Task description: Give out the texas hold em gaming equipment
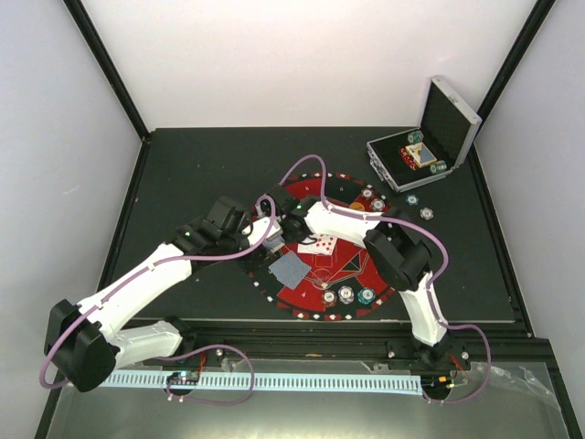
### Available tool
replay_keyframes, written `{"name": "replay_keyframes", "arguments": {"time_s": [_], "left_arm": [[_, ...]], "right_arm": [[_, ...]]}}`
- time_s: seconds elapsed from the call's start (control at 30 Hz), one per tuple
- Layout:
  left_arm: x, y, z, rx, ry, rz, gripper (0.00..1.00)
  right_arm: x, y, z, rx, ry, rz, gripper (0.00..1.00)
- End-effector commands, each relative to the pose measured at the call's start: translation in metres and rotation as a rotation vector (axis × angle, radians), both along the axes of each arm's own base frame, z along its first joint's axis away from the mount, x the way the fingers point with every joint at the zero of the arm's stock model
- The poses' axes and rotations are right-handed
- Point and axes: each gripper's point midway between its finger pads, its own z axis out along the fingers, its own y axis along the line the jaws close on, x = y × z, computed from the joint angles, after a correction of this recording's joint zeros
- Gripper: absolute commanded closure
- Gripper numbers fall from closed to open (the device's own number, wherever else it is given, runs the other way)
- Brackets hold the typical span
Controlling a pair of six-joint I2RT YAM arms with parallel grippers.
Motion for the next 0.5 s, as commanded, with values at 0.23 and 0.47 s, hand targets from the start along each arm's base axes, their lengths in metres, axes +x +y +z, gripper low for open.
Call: {"name": "replay_keyframes", "arguments": {"time_s": [0.23,0.47], "left_arm": [[0.003,-0.003,0.016,-0.044,-0.037,-0.001,0.62],[0.002,-0.003,0.018,-0.049,-0.043,-0.003,0.62]], "right_arm": [[0.011,0.01,-0.004,-0.006,-0.021,-0.019,0.41],[0.015,0.01,0.011,0.019,-0.06,-0.019,0.28]]}}
